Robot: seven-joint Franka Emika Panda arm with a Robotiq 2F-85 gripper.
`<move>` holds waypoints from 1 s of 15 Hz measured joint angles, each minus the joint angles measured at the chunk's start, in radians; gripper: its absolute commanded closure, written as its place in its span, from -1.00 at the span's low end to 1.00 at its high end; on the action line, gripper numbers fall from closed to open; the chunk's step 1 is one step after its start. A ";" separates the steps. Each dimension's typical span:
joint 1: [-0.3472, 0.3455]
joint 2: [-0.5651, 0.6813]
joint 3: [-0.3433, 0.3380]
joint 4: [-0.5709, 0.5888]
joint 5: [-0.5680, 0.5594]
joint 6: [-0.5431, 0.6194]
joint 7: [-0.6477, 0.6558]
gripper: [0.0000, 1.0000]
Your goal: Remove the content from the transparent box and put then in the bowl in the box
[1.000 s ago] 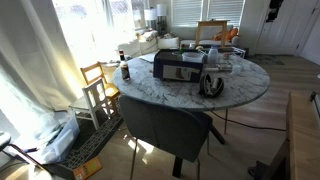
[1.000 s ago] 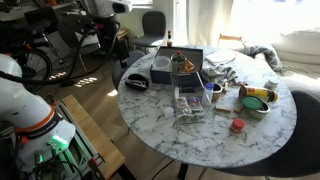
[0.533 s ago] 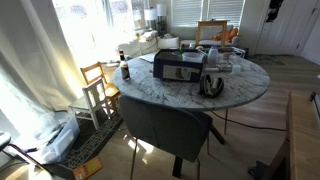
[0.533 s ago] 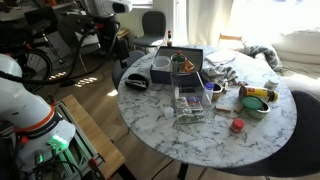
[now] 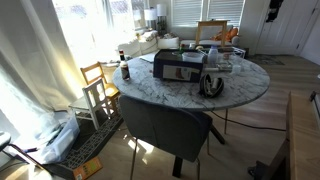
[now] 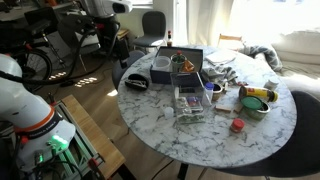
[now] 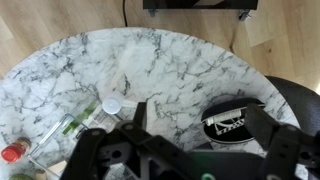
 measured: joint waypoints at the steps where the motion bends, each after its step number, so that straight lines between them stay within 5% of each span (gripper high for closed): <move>1: 0.000 0.000 0.000 0.000 0.000 0.000 0.000 -1.00; 8: -0.010 0.055 -0.016 0.044 0.001 0.004 0.020 -1.00; 15: -0.044 0.394 -0.115 0.259 0.085 0.129 0.043 -1.00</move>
